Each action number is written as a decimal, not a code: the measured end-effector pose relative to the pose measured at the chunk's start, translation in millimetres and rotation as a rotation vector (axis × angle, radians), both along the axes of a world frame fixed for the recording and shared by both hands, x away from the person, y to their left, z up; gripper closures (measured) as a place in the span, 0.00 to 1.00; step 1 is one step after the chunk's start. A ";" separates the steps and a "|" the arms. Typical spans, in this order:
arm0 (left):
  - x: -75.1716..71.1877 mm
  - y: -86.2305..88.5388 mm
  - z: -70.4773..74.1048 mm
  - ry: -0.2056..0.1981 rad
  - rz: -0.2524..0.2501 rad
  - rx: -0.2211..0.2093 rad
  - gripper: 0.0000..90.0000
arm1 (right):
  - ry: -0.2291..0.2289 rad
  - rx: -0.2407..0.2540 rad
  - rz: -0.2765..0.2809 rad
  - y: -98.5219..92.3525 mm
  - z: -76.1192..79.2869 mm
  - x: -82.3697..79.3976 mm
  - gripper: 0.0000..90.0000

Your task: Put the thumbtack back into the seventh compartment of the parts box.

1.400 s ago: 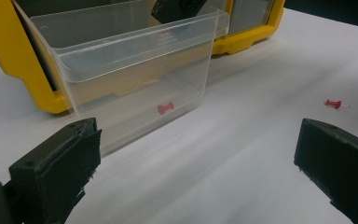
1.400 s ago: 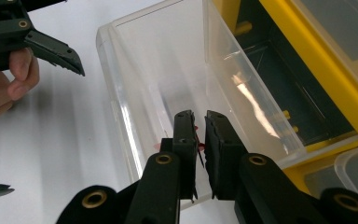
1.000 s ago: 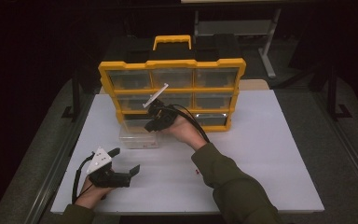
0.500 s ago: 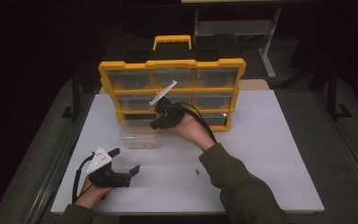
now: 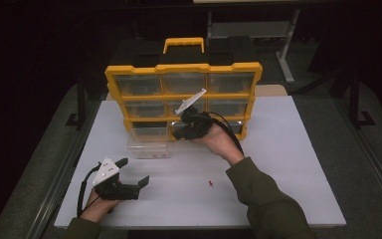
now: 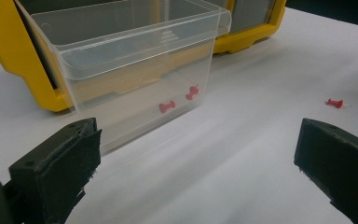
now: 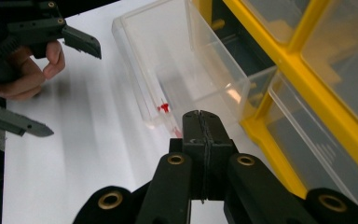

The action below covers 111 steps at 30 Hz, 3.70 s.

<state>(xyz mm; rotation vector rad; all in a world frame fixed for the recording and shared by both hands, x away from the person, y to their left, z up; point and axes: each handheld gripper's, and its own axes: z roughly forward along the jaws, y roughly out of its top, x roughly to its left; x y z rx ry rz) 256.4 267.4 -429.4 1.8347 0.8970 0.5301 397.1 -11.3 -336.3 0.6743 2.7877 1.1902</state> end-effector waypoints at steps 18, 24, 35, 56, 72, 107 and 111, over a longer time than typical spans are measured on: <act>-0.2 -0.8 -0.3 -0.002 0.002 -0.004 0.00 | 0.004 -0.014 -0.041 -30.8 -25.8 -12.8 0.83; -0.2 -0.7 -0.3 -0.001 0.004 -0.006 0.00 | 0.003 -0.023 -0.075 -39.0 -33.0 -16.8 0.62; -0.3 -0.6 -0.4 -0.003 0.007 -0.013 0.00 | -0.007 -0.030 -0.109 -55.7 -44.2 -27.7 0.36; -0.8 -1.4 0.0 -0.006 0.006 -0.015 0.00 | 0.025 -0.045 -0.124 -79.0 -61.3 -53.8 0.34; -0.5 -1.2 -0.2 -0.005 0.004 -0.010 0.00 | 0.059 -0.056 -0.111 -89.9 -75.2 -69.4 0.42; -0.6 -1.1 -0.1 -0.004 0.005 -0.009 0.00 | 0.104 -0.151 -0.040 -76.3 -99.3 -82.7 0.79; -0.5 -1.1 -0.2 -0.004 0.006 -0.010 0.00 | 0.107 -0.159 -0.043 -75.3 -98.9 -84.6 0.83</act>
